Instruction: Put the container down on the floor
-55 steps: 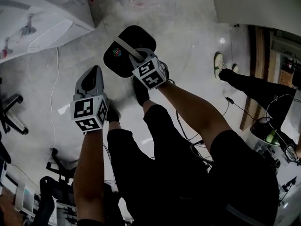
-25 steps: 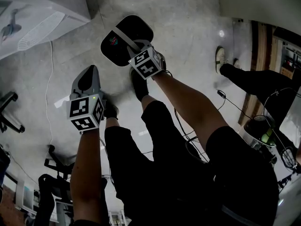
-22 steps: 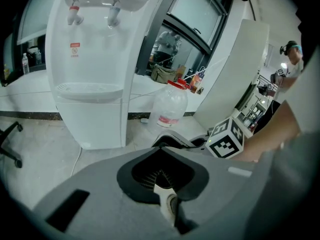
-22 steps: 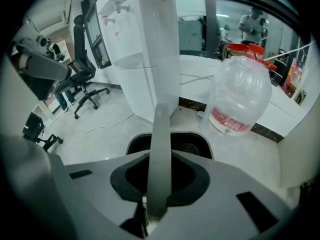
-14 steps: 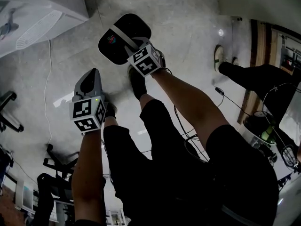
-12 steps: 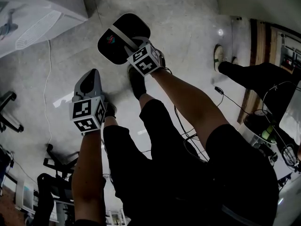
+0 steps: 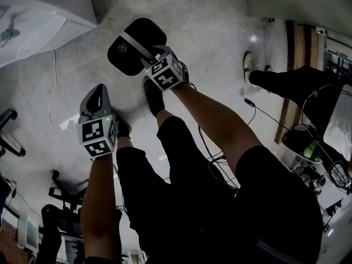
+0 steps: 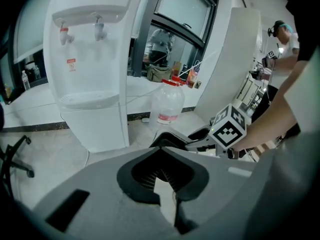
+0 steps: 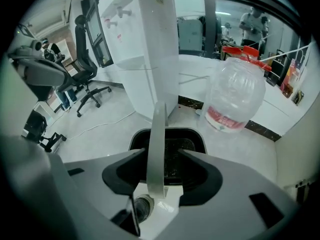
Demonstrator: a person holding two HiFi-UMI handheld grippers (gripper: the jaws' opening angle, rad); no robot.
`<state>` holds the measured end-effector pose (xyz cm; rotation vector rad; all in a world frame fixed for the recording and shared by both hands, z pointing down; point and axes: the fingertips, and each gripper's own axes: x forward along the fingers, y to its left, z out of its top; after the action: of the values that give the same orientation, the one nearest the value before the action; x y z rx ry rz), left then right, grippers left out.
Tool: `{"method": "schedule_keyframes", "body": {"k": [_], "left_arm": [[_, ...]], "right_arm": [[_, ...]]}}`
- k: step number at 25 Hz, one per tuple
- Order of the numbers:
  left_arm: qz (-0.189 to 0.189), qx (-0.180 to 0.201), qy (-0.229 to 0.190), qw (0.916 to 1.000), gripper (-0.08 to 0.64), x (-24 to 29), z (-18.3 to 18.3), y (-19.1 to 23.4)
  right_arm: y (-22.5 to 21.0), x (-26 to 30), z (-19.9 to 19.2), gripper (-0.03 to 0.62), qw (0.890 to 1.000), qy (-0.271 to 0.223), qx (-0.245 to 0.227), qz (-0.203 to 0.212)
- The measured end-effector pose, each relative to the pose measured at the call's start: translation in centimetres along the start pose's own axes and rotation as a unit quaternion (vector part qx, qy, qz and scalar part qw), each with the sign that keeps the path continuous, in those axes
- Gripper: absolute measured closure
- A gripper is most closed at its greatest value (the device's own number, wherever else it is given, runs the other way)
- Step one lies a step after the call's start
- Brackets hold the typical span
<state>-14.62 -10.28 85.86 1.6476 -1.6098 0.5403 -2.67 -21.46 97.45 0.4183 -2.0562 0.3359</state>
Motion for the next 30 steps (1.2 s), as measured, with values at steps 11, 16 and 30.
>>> {"method": "schedule_keyframes", "body": {"k": [11,16,30], "left_arm": [[-0.008,-0.01,-0.036,0.9993,0.549,-6.6,4.4,-1.4],[-0.014,-0.006,-0.06,0.9981,0.548,-10.4,7.1,-2.5],[-0.018,-0.023,-0.109,0.9936,0.549,-18.4,12.6,-2.8]], "right_arm": [[1.0,-8.3,2.5,0.408,0.999,-0.03,0.03,0.0],[3.3,-12.4,4.0,0.408,0.998,-0.043,0.05,0.021],[6.3,-23.7,13.3,0.517,0.988,-0.142,0.056,0.005]]}}
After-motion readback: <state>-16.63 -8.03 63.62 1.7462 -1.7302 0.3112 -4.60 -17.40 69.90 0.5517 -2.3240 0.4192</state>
